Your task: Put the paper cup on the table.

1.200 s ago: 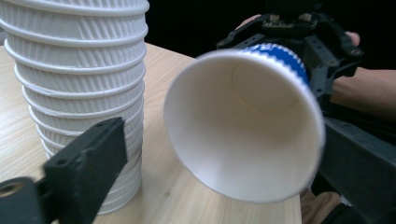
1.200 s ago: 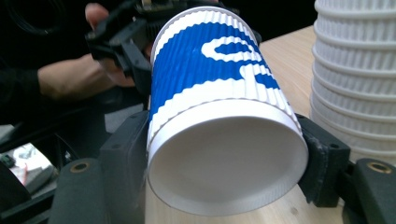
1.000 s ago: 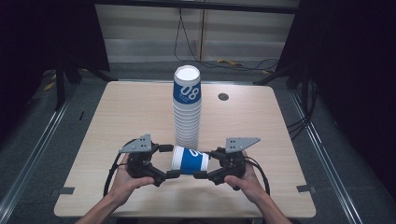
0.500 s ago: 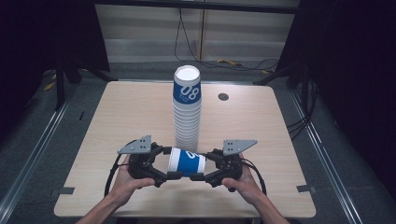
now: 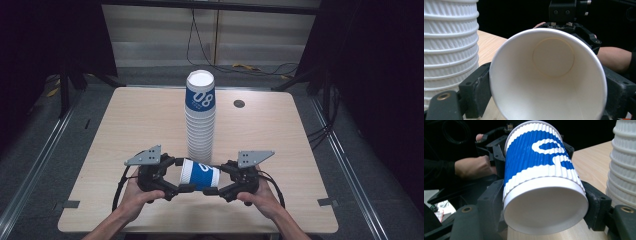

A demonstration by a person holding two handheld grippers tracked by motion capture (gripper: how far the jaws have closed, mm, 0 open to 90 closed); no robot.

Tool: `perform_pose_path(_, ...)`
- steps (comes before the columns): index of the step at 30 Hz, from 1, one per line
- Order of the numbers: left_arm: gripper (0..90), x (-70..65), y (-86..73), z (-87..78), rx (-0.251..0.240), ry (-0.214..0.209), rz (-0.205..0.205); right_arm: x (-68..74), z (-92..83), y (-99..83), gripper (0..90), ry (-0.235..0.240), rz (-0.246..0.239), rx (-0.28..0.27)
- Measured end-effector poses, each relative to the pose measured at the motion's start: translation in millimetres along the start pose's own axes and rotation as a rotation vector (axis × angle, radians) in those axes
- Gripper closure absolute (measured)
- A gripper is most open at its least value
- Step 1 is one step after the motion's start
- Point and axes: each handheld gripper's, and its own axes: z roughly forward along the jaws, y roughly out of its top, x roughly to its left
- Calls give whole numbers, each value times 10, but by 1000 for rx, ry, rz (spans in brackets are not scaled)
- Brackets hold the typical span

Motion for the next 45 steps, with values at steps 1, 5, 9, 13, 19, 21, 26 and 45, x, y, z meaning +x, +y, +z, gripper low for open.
perform_pose_path(1,138,5,3,-4,13,-7,6,0,1,-2,289,2,-2,9)
perform_pose_path(5,152,8,3,-14,39,-6,13,-1,17,-14,290,3,-4,33)
perform_pose_path(9,161,6,4,-9,67,-11,15,-9,33,-21,288,9,-6,73)
perform_pose_path(13,163,-4,-4,-1,81,-11,18,-17,43,-35,286,13,-5,100)
perform_pose_path(19,180,-16,1,10,102,-7,32,-21,70,-33,259,11,22,139)
perform_pose_path(21,180,-13,-6,21,115,-8,35,-25,84,-33,253,4,40,173)
perform_pose_path(26,178,1,-5,20,124,4,19,-21,91,-34,223,-8,34,218)
perform_pose_path(45,175,88,31,-270,150,117,-30,-75,-36,-50,145,-117,60,253)
